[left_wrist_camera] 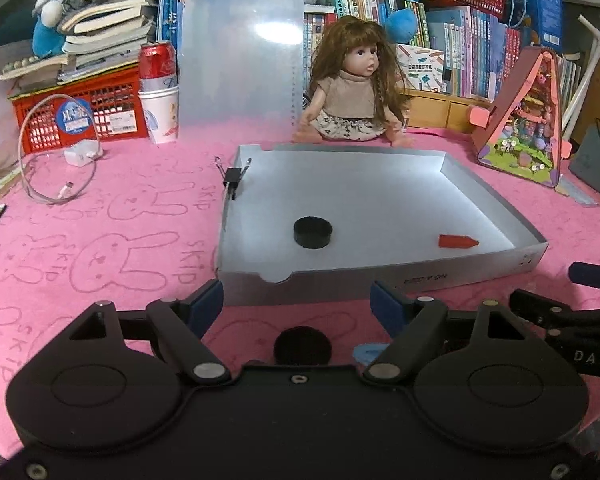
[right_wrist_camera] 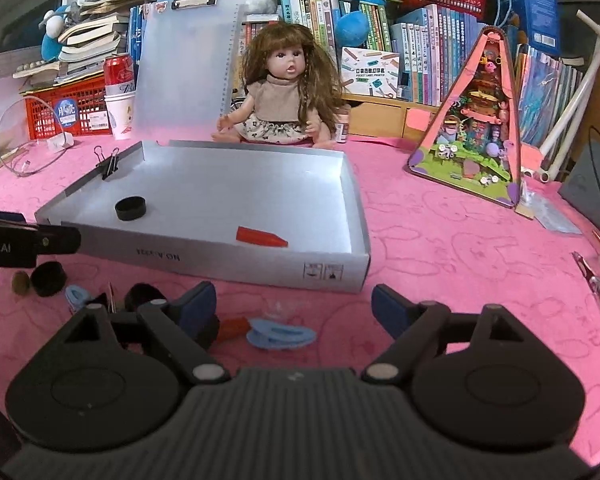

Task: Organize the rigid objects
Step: 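Withdraw both tools from the tray back toward the remaining objects, then grasp the brown nut with the left tool while the right grasps a light-blue clip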

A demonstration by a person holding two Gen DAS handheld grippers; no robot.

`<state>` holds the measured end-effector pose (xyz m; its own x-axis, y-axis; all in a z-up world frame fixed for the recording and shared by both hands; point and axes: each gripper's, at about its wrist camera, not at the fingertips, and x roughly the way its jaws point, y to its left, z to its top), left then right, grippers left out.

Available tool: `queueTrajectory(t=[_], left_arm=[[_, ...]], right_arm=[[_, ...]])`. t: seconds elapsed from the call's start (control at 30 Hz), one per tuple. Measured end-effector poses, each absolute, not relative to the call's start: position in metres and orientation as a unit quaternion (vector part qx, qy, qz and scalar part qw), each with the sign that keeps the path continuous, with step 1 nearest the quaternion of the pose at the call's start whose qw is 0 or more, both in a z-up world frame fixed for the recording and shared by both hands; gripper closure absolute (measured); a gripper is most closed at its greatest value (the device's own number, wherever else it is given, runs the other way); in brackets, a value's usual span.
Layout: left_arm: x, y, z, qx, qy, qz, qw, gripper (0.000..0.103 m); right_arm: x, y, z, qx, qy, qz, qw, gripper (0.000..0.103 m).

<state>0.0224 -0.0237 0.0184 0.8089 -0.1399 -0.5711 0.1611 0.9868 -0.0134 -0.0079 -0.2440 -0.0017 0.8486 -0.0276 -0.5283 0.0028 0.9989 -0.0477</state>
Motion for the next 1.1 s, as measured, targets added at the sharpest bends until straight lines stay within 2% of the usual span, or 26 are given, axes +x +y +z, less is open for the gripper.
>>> queueTrajectory(t=[0.17,0.33,0.73,0.8,1.03,1.1], left_arm=[[0.015,-0.019,0.014,0.02,0.298,-0.079,0.951,0.024],[0.006,-0.016,0.012,0.027,0.292,-0.078,0.953,0.03],[-0.013,-0.009,0.009,0.045,0.291,-0.085,0.952,0.049],[-0.014,-0.006,0.008,0.043,0.296,-0.082,0.951,0.057],[-0.015,-0.001,0.004,0.037,0.306,-0.075,0.948,0.063],[-0.015,0.0,0.004,0.037,0.307,-0.076,0.948,0.069]], right_arm=[[-0.012,-0.245,-0.005,-0.02,0.274,-0.003,0.961,0.012],[-0.012,-0.248,-0.006,-0.015,0.271,-0.003,0.962,0.012],[-0.016,-0.254,-0.01,-0.009,0.274,-0.01,0.962,0.012],[-0.017,-0.255,-0.011,-0.007,0.276,-0.011,0.961,0.012],[-0.019,-0.257,-0.013,0.001,0.278,-0.011,0.96,0.017],[-0.019,-0.257,-0.014,0.001,0.28,-0.012,0.96,0.019]])
